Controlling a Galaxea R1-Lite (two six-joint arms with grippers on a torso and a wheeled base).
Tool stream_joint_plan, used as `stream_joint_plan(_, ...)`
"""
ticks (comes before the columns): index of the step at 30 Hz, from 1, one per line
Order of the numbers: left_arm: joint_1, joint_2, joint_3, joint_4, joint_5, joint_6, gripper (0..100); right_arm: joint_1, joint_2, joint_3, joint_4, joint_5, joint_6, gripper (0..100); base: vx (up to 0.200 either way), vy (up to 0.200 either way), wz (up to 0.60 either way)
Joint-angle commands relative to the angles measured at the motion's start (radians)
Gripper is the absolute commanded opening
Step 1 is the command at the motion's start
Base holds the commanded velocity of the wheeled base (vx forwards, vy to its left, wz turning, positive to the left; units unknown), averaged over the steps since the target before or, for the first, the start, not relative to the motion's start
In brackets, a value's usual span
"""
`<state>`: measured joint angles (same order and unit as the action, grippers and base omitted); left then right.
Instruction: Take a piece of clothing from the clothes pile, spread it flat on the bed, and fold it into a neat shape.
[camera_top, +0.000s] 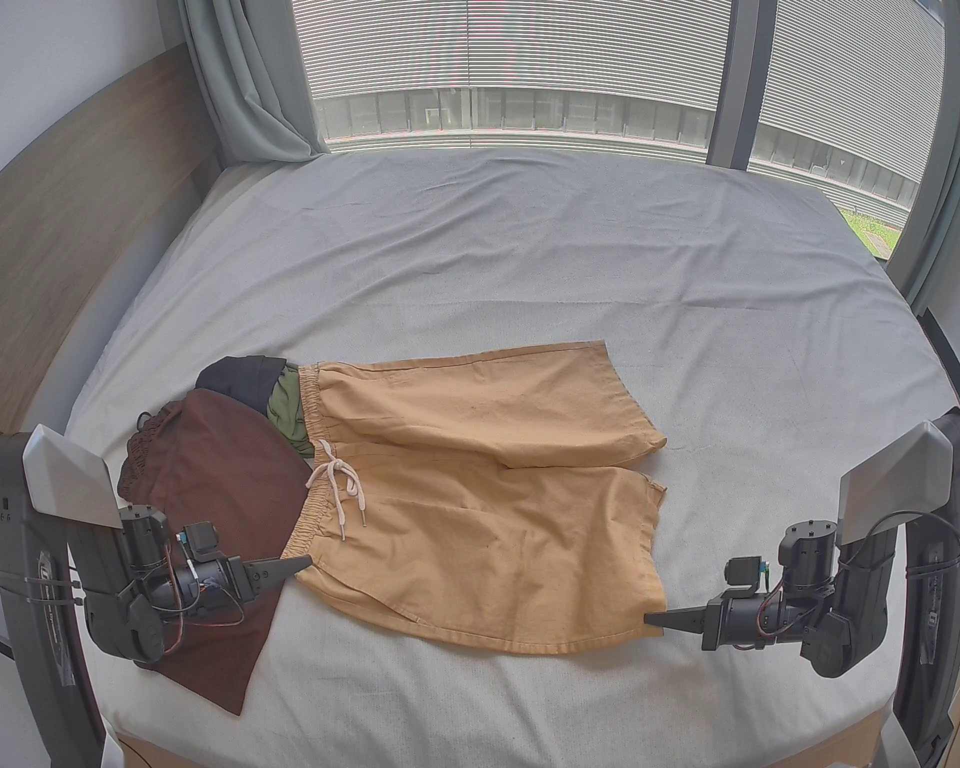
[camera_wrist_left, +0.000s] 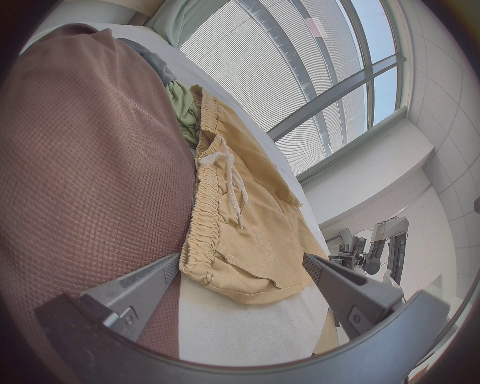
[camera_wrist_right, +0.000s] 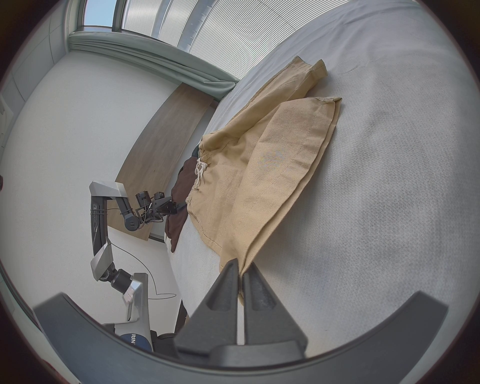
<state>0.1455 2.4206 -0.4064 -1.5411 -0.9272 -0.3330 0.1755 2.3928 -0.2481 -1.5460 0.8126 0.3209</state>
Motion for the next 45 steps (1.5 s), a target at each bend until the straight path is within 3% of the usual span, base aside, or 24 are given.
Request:
stream_joint_plan(1,-0.012,0.011,-0.006,-0.004,0.002,-0.015,100,0.001,0.000,0.000,0.000,0.000,0.000,0,0.000,0.000,0.00)
stream_joint_plan(18,-0.015,0.040,-0.045,-0.004,0.015,-0.051,100,-0.001,-0.001,0.000,0.000,0.000,0.000,0,0.000,0.000,0.00)
stream_joint_plan(19,-0.017,0.041,-0.045,-0.004,0.015,-0.051,0,-0.001,-0.001,0.001,0.000,0.000,-0.002,0,0.000,0.000,0.00)
stream_joint_plan(34,-0.018,0.048,-0.040,-0.005,0.013,-0.044,0,-0.007,-0.004,0.010,0.001,-0.001,-0.023,0,0.000,0.000,0.00)
stream_joint_plan(45,-0.018,-0.029,0.063,-0.005,-0.002,-0.031,0,-0.041,-0.046,0.038,0.003,-0.009,-0.042,0,0.000,0.000,0.00)
